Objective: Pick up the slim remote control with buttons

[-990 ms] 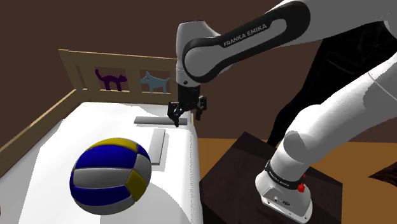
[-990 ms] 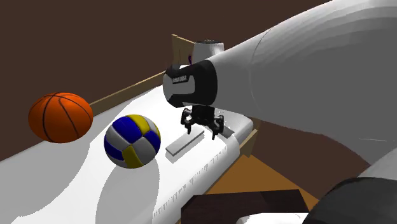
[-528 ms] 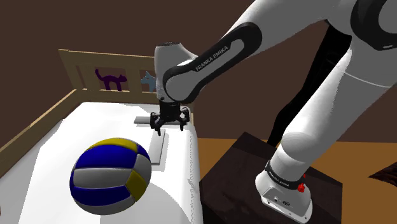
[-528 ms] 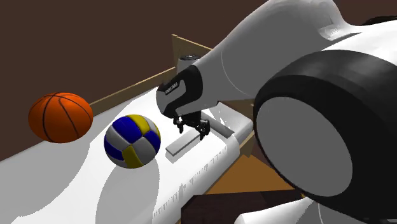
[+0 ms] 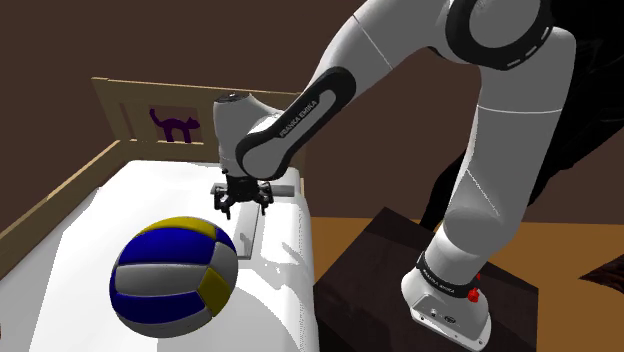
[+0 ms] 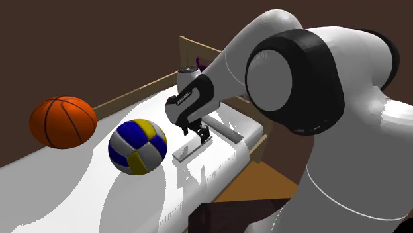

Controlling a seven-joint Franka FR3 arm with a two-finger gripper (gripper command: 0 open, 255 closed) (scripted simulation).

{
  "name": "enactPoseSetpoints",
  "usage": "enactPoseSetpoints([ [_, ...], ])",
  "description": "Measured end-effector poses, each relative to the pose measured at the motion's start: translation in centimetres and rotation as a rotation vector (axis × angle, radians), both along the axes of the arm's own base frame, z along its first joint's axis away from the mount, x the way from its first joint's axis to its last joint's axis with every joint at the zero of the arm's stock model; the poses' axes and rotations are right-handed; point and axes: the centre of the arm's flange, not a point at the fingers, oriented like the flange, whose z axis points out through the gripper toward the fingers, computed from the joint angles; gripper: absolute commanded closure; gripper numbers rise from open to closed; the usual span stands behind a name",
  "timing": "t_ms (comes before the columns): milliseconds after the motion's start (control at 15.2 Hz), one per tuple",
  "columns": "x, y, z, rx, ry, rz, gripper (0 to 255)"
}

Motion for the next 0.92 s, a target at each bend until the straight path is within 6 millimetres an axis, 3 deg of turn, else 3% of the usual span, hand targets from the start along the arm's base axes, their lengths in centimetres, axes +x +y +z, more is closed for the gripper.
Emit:
enactPoseSetpoints([
  [462,0.1,0.2,-3.8,-0.002,-0.002,-0.008,0],
  [528,0.1,0.3,-4.0,-0.002,-0.002,-0.008,255],
  [924,0.1,0.3,-4.2,-0.003,-0.004,-0.009,255],
])
